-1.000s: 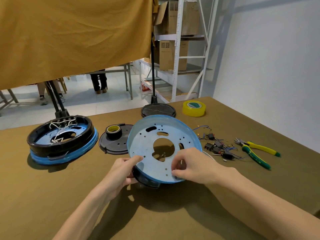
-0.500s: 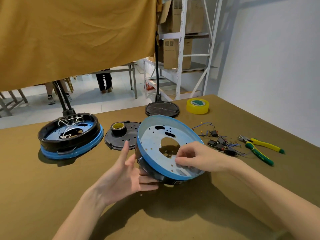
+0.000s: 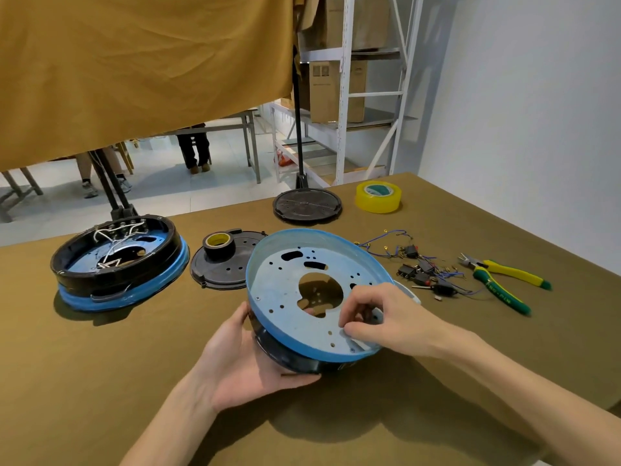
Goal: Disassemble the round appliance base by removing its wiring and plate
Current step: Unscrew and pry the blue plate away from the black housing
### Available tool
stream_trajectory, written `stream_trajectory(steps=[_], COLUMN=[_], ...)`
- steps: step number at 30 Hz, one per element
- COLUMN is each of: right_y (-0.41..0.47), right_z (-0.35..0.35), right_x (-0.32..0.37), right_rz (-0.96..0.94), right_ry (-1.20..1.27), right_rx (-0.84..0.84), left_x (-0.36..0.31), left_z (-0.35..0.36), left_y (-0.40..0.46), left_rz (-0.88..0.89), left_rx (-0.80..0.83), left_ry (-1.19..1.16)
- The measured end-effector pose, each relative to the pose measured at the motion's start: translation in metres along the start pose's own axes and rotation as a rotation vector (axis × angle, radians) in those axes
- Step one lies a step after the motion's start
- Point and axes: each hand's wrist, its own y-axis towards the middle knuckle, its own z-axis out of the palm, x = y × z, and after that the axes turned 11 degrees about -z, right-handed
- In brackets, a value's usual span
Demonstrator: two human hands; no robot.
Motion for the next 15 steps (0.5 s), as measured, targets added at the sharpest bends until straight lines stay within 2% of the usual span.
stream_trajectory(steps=[4,10,13,15], right_y=[0.004,0.006,0.005,0.005], right_z=[-0.002,0.010,0.013,0.011], right_x=[-0.004,-0.014,-0.017,-0.018], right_rz=[-0.012,-0.013,-0.029,-0.020], right_ry=[-0.045,-0.099,-0.100,-0.090], right_rx=[-0.050,-0.248,-0.252,-0.236], left_x=[0.006,0.008,0.004,-0.007], left_z=[-0.002,0.000,0.010,0.013], left_y=[0.007,0.012,0.007,0.000], left_rz=[-0.006,0.012,0.002,0.022], left_rx=[0.041,0.093,0.017,-0.117], left_ry=[0.014,0.052,0.093,0.123])
